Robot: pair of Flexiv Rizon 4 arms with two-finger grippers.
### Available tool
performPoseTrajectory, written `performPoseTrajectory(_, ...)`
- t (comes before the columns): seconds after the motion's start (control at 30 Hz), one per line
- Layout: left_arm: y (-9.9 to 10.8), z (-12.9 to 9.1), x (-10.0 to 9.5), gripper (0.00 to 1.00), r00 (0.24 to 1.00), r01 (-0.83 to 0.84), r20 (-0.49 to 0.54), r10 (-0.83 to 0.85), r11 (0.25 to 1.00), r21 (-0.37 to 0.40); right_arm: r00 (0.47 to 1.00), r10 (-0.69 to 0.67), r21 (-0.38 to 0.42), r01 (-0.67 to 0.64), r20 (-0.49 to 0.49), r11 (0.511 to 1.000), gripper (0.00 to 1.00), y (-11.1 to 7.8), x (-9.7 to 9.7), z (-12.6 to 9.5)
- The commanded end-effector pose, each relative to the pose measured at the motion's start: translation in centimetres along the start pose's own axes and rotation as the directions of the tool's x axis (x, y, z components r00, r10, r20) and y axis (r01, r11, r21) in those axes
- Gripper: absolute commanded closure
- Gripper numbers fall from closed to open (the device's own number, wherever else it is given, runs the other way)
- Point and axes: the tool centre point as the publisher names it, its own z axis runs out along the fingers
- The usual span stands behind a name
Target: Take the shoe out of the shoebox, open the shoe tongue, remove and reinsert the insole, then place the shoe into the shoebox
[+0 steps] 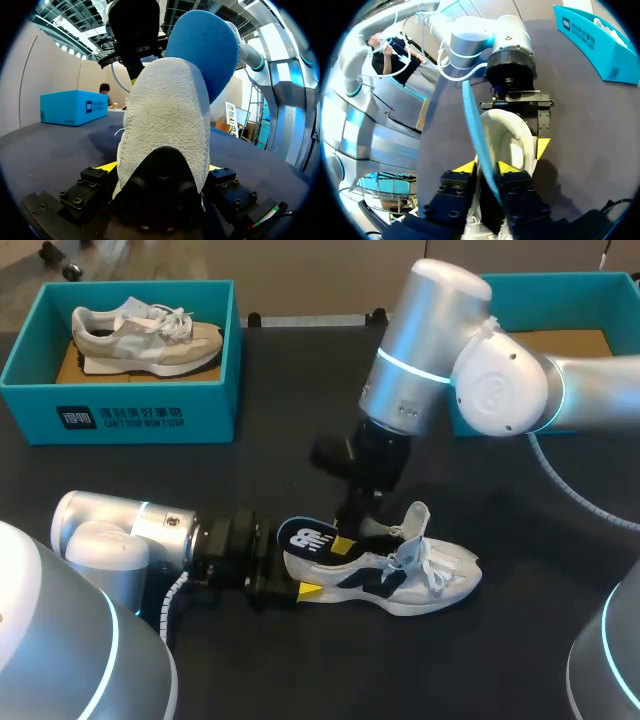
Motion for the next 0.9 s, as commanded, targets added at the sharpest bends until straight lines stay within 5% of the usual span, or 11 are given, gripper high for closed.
performPoseTrajectory(0.03,0.0,0.1,-0.1,1.0,1.0,0.001,0.001,-0.001,1.0,-0.003,1.0,-0.004,-0.008,0.004,-0.003,1.0,1.0,0.1,-0.2,0.3)
performPoseTrajectory(0.53,0.0,0.1,-0.1,1.0,1.0,0.001,0.001,-0.001,1.0,-0.003,0.999,-0.033,-0.044,0.033,-0.008,0.999,1.0,1.2,0.1,-0.2)
performPoseTrajectory(0.57,0.0,0.1,-0.1,1.0,1.0,0.001,0.001,-0.001,1.0,-0.003,0.999,-0.033,-0.047,0.033,-0.012,0.998,0.98,1.2,0.0,-0.2)
performPoseTrajectory(0.6,0.0,0.1,-0.1,1.0,1.0,0.001,0.001,-0.001,1.0,-0.003,0.999,-0.031,-0.051,0.03,-0.016,0.998,0.81,1.1,-0.1,-0.2)
performPoseTrajectory(0.67,0.0,0.1,-0.1,1.0,1.0,0.001,0.001,-0.001,1.0,-0.003,0.999,-0.023,-0.062,0.021,-0.026,0.998,0.69,0.9,-0.2,-0.1)
performPoseTrajectory(0.9,0.0,0.1,-0.1,1.0,1.0,0.001,0.001,-0.001,1.0,-0.003,0.999,0.005,-0.108,-0.01,-0.05,0.994,0.67,0.3,-0.3,0.1)
